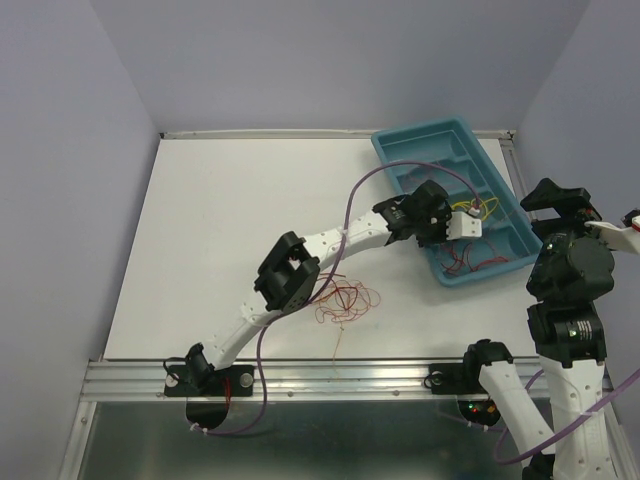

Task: Untangle the cables
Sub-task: Place the cable in the bin.

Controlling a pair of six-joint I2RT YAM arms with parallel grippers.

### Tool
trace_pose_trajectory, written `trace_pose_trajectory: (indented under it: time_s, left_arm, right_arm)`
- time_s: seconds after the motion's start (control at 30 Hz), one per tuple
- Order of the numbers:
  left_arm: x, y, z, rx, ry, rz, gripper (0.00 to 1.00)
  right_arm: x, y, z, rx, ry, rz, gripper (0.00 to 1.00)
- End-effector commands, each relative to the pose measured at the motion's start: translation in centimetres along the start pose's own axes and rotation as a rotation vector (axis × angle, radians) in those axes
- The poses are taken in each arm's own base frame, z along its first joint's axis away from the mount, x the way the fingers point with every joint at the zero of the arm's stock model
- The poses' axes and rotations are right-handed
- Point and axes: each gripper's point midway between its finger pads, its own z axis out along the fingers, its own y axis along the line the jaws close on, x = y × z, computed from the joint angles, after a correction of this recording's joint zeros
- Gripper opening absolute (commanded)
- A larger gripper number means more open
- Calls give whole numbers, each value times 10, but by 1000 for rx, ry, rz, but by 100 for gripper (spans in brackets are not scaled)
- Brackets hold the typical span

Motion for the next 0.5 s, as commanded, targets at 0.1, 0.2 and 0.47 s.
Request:
trace_pose_trajectory:
  time_s: [0.1, 0.2, 0.47]
  left_arm:
    - [-35, 22, -8, -67, -91, 8, 22]
    - [-55, 45, -32, -155, -159, -21, 22]
    - [-130, 110, -184, -324, -406, -66, 44]
  right_arm:
    - [-18, 10, -3, -30, -33, 26, 95]
    - [-19, 10, -4, -30, -36, 28, 95]
    - [-6, 21, -1, -86, 19, -8, 95]
